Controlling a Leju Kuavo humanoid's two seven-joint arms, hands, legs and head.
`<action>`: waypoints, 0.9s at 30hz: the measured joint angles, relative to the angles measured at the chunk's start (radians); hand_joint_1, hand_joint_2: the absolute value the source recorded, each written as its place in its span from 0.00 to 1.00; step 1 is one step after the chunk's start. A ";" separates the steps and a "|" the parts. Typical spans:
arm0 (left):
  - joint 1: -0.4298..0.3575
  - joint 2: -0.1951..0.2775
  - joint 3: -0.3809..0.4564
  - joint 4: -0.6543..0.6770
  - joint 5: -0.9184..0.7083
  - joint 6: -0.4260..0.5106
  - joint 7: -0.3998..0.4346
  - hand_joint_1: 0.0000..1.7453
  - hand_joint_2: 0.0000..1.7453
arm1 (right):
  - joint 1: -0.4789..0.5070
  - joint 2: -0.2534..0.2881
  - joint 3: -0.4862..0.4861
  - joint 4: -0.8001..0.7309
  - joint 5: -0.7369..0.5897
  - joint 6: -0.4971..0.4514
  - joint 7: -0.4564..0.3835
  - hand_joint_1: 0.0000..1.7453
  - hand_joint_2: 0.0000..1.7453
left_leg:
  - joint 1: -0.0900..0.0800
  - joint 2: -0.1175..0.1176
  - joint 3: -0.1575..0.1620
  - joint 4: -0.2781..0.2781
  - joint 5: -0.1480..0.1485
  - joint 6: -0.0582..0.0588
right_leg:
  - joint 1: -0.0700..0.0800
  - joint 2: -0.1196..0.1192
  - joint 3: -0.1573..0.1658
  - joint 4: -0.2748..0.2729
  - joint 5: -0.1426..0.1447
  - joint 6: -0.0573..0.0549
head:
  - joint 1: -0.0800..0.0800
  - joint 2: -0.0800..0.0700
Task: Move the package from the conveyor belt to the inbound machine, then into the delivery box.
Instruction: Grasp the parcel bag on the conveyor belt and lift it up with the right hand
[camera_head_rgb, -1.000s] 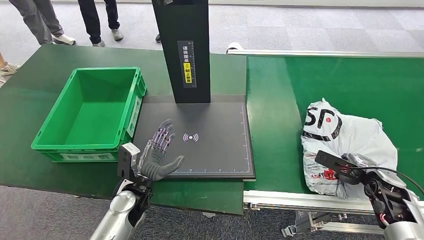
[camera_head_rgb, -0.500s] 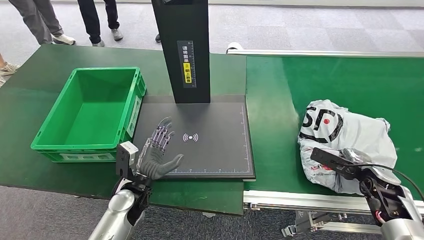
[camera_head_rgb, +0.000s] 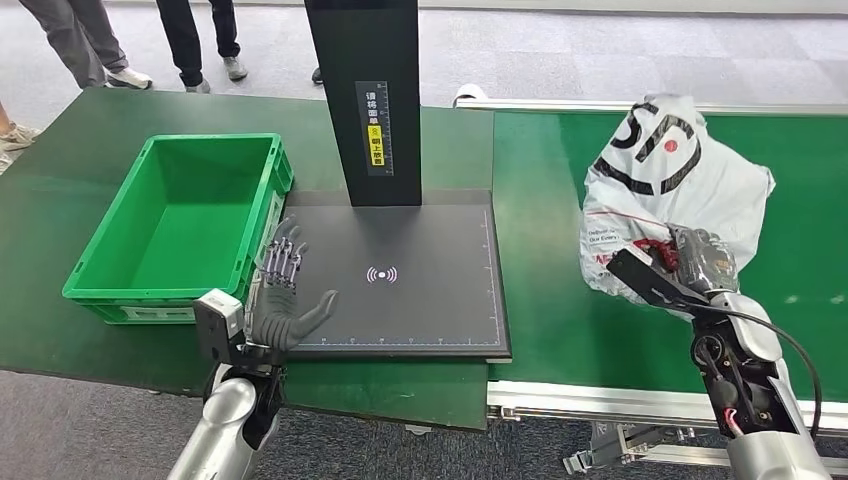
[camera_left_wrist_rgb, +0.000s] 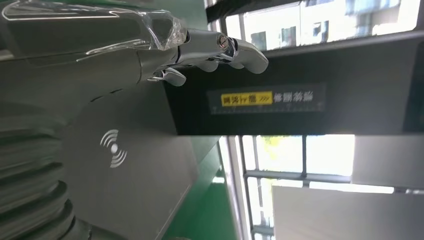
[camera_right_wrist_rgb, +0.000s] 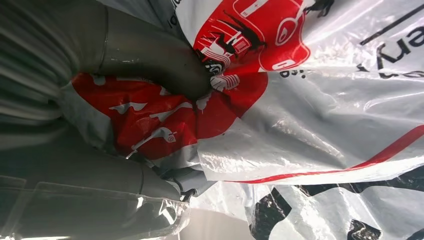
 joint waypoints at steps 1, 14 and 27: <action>-0.001 0.001 0.000 -0.002 -0.003 0.014 -0.010 0.00 1.00 | 0.004 0.006 -0.005 -0.024 -0.006 -0.024 -0.016 1.00 1.00 | 0.000 0.000 0.000 0.000 0.000 0.000 | 0.000 0.000 0.000 0.000 0.000 0.000 | 0.000 0.000; -0.025 0.009 0.001 -0.017 -0.012 0.072 -0.041 0.00 1.00 | 0.035 0.046 -0.009 -0.223 -0.014 -0.033 -0.121 1.00 1.00 | 0.000 0.000 0.000 0.000 0.000 0.000 | 0.000 0.000 0.000 0.000 0.000 0.000 | 0.000 0.000; -0.075 0.009 0.000 -0.009 0.016 0.140 -0.081 0.00 1.00 | -0.151 0.189 0.378 -0.160 -0.096 0.106 -0.202 1.00 1.00 | 0.001 0.000 0.000 0.000 0.002 -0.001 | 0.002 -0.001 0.000 0.000 0.001 -0.001 | 0.000 0.000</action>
